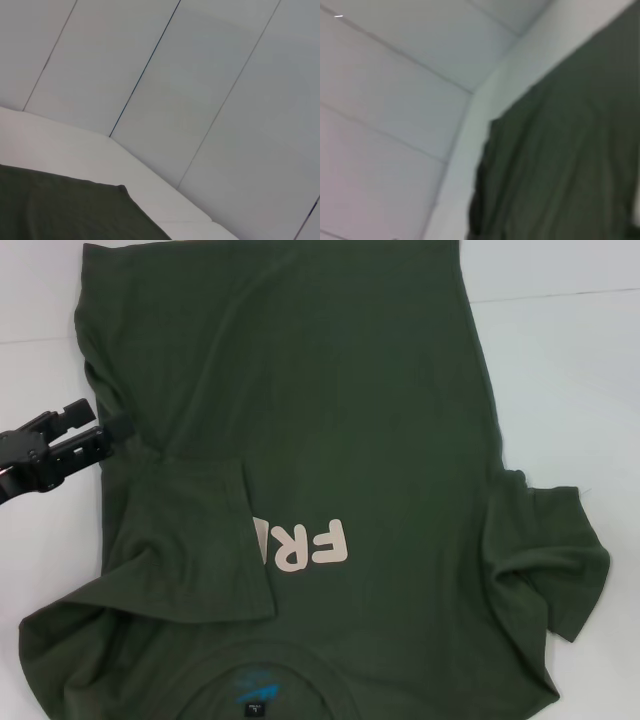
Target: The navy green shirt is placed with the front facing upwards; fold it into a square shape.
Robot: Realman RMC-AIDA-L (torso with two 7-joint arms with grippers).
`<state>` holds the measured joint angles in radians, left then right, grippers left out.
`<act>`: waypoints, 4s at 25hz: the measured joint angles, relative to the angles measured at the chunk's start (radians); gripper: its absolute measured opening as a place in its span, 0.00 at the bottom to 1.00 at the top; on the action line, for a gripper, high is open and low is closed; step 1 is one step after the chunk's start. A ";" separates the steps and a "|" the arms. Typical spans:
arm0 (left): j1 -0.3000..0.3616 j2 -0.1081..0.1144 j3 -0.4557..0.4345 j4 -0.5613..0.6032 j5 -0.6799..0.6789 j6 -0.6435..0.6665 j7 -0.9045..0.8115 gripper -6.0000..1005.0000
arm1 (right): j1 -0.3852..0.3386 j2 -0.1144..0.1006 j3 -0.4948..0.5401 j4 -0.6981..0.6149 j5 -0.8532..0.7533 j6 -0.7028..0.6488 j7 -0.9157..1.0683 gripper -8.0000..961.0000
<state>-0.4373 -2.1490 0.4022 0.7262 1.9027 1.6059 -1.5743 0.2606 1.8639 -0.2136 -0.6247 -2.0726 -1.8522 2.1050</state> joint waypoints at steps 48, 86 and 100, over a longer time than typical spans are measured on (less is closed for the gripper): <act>-0.007 -0.001 0.004 -0.012 0.005 -0.046 0.033 0.91 | 0.035 0.035 -0.033 -0.002 -0.252 0.194 0.152 0.95; -0.014 0.001 0.007 -0.030 0.003 -0.078 0.033 0.91 | 0.148 0.053 -0.195 -0.152 -0.395 0.231 0.384 0.95; -0.018 0.002 0.007 -0.031 0.000 -0.084 0.034 0.90 | 0.164 0.062 -0.201 -0.153 -0.407 0.241 0.387 0.95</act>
<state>-0.4551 -2.1469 0.4095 0.6949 1.9027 1.5220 -1.5405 0.4247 1.9258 -0.4145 -0.7778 -2.4799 -1.6113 2.4923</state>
